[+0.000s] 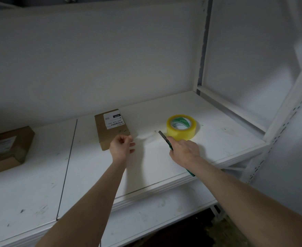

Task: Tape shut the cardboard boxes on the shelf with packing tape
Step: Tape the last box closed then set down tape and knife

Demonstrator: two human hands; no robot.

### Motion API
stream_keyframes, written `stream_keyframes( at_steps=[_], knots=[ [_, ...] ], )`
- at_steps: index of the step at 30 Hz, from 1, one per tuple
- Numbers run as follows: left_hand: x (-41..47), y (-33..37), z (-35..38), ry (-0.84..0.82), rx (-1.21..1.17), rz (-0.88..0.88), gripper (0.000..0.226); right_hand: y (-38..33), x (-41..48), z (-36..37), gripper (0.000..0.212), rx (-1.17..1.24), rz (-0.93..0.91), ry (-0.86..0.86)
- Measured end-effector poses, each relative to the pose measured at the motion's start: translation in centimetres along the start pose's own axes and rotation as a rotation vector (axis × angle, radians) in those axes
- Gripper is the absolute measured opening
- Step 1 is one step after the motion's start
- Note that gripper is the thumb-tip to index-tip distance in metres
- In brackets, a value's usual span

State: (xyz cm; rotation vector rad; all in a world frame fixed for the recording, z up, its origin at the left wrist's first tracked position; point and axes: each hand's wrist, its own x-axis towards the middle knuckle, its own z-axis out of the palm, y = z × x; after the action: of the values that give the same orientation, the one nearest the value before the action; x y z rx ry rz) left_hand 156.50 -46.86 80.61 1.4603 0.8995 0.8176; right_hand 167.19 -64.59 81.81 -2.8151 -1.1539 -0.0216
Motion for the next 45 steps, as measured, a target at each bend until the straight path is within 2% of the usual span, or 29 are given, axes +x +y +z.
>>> stream_keyframes(
  at_steps=[15,22,24,26,28,33,39,45],
  knots=[
    [-0.8,1.1,0.9,-0.089,0.016,0.074,0.018,-0.9,1.4,-1.0,0.041,-0.123,0.014,-0.092],
    [-0.3,1.7,0.4,-0.096,-0.006,0.058,0.014,-0.7,1.9,-1.1,0.037,-0.026,0.007,-0.114],
    [-0.3,1.7,0.4,-0.078,-0.006,0.054,0.013,-0.6,2.4,-1.6,0.044,0.030,0.024,-0.143],
    [-0.3,1.8,0.3,-0.065,0.001,0.053,0.012,-0.6,2.8,-2.3,0.064,0.060,0.030,-0.169],
    [-0.2,1.7,0.2,-0.064,0.012,0.052,0.011,-0.7,3.1,-2.9,0.074,0.073,0.034,-0.208],
    [-0.1,1.7,-0.3,-0.061,0.042,0.062,0.013,-0.9,3.7,-3.8,0.078,0.099,0.032,-0.319],
    [0.5,2.2,-0.4,-0.047,0.100,0.110,0.013,-0.8,3.9,-3.2,0.073,0.083,0.036,-0.312],
    [1.5,4.0,0.6,0.025,0.194,0.177,0.008,-0.2,4.0,-2.9,0.078,0.040,0.009,-0.298]
  ],
)
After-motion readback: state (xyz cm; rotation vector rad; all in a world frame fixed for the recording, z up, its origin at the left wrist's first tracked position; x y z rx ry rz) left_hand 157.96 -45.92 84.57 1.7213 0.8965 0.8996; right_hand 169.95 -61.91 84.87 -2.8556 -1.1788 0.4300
